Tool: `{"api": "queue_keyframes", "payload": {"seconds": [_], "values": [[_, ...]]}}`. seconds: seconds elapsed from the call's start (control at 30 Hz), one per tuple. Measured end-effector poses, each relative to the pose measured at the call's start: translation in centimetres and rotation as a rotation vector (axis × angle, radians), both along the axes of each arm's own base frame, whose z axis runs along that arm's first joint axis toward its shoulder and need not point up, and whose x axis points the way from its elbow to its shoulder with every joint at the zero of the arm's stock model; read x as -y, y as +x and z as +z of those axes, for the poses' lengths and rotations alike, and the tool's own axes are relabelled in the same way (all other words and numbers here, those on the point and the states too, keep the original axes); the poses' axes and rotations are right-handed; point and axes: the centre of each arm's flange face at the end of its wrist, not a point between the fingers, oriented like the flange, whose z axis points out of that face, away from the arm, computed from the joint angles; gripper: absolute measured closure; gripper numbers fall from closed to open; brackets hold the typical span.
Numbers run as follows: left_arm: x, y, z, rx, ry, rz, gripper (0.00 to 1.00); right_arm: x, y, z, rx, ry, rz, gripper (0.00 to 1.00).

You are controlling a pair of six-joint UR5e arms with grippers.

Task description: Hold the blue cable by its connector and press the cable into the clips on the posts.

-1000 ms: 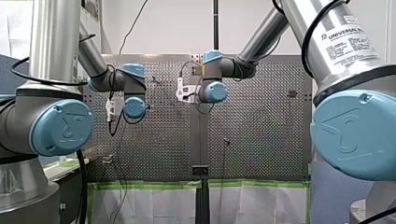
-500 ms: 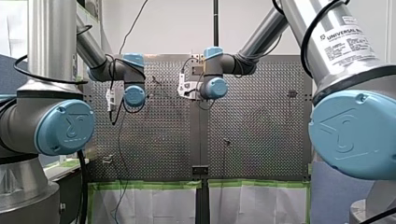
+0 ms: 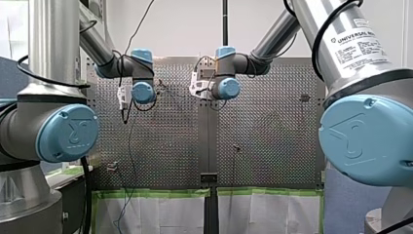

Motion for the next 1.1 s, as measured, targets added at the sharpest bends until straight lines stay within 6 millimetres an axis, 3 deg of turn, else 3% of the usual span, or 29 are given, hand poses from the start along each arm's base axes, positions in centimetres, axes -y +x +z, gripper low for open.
{"api": "queue_keyframes", "payload": {"seconds": [0.63, 1.1], "values": [[0.4, 1.4, 2.8, 0.033, -0.032, -0.004, 0.99, 1.1, 1.5, 3.0, 0.05, -0.012, 0.009, 1.0], [-0.1, 2.2, 4.2, 0.051, -0.05, 0.009, 0.99, 1.6, 3.4, 3.6, 0.064, -0.011, 0.025, 1.0]]}}
